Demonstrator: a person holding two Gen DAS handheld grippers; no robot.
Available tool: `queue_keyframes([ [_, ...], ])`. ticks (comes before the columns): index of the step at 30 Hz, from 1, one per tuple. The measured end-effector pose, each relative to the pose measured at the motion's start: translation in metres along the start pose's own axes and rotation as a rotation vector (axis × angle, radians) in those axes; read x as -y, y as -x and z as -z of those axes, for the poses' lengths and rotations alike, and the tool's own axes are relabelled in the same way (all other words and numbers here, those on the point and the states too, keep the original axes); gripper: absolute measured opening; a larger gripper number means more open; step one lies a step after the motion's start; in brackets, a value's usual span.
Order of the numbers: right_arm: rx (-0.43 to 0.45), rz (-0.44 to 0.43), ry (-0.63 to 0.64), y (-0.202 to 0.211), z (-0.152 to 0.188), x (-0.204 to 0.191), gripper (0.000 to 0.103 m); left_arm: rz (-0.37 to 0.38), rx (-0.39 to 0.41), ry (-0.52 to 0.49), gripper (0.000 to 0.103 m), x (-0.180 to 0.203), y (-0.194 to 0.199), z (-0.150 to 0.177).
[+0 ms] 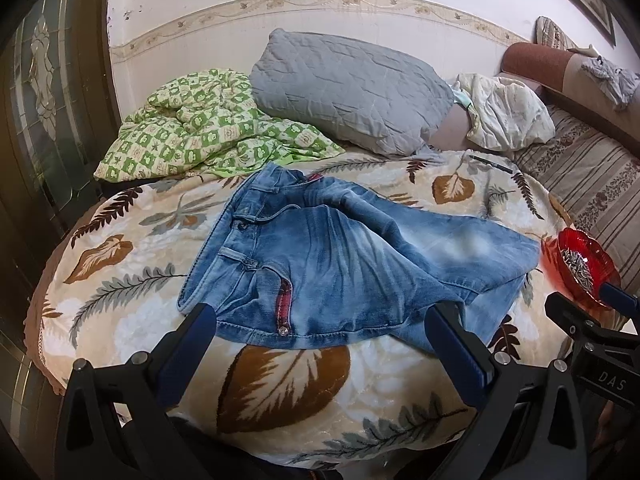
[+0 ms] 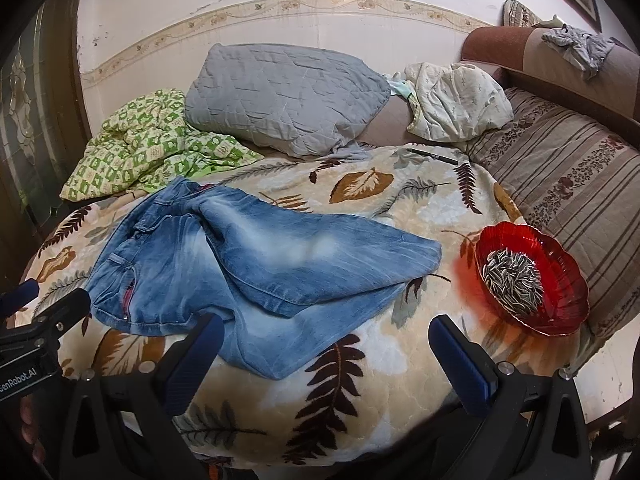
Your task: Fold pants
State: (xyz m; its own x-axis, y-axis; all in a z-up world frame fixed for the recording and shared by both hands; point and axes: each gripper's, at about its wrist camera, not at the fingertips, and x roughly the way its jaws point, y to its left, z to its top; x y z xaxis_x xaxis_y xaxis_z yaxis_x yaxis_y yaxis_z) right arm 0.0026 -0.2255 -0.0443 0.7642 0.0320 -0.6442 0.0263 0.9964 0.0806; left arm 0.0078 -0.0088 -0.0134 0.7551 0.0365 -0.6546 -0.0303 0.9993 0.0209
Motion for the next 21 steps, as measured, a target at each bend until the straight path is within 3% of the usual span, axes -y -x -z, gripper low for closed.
queue_keyframes([
  [21,-0.009,0.005,-0.006,-0.0033,0.0025,0.0037,0.103,-0.015,-0.028,-0.023,0.103,0.0028,-0.004,0.0002],
])
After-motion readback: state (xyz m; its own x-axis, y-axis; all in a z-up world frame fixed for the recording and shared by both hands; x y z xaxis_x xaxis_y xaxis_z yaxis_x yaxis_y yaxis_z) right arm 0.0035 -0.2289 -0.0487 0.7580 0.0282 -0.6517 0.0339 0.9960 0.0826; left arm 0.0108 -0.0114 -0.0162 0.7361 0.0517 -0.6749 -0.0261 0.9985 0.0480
